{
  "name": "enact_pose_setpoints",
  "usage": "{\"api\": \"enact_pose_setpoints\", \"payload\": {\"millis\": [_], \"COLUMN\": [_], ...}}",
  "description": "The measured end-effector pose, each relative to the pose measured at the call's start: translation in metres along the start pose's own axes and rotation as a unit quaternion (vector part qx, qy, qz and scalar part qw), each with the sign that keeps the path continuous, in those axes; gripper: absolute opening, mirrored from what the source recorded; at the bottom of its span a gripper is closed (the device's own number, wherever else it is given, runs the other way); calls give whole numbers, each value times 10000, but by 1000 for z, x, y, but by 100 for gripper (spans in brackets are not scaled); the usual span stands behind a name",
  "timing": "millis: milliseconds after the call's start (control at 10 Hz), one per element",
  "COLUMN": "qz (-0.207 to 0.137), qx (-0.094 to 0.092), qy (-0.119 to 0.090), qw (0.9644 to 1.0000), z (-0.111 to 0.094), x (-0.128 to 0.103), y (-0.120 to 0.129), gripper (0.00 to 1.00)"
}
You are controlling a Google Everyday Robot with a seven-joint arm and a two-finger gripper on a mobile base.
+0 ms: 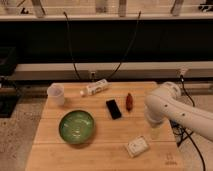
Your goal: Place the white sponge in the ceramic bowl
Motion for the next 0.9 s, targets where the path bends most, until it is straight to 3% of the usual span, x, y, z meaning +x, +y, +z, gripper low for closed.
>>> {"api": "enact_pose_setpoints", "payload": {"millis": [500, 900], "qz": [-594, -910], "qx": [-97, -181], "qy": [47, -43], "qw": [9982, 9957], "z": [27, 52], "x": [-22, -33], "y": [14, 27], "gripper": [80, 80]}}
